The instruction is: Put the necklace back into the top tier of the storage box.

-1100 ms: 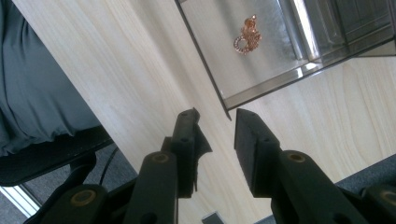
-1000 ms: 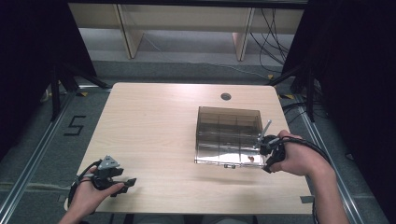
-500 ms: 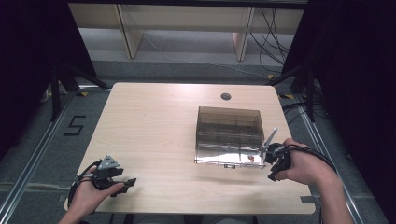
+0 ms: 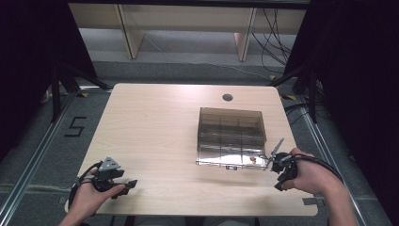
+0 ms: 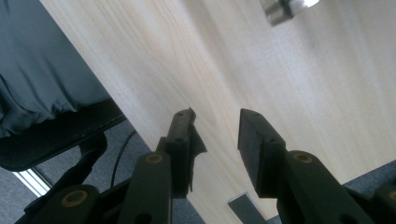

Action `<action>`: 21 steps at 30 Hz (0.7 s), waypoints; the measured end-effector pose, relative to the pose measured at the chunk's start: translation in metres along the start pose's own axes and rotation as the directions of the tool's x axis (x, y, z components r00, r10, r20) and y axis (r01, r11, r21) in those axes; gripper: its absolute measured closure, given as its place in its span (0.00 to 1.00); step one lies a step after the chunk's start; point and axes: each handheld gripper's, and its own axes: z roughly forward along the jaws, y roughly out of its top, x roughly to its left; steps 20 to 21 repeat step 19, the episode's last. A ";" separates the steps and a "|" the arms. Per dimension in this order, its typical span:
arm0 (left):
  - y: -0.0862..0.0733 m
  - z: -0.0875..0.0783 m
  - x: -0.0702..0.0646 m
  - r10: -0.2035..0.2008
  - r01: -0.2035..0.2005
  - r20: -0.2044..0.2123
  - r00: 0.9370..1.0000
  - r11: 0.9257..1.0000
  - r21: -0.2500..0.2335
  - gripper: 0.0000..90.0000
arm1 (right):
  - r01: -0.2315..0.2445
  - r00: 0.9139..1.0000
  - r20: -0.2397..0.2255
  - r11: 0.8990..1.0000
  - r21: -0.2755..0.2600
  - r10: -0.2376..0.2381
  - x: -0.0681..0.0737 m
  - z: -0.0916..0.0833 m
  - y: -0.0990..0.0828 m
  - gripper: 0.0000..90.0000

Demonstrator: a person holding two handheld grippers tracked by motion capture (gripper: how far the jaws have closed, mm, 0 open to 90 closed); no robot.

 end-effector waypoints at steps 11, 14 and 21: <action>0.000 0.001 -0.001 0.006 -0.006 0.006 1.000 1.000 -0.003 0.35 | -0.070 0.997 -0.030 0.997 0.030 0.071 -0.003 0.018 -0.011 0.72; 0.000 0.001 -0.001 0.005 -0.005 0.011 1.000 1.000 0.001 0.35 | -0.024 1.000 -0.015 0.999 0.026 0.024 -0.008 0.020 -0.013 0.72; 0.001 0.002 -0.001 0.006 -0.006 0.004 1.000 1.000 -0.006 0.35 | -0.048 0.999 -0.020 0.999 0.018 0.048 -0.006 0.016 -0.015 0.71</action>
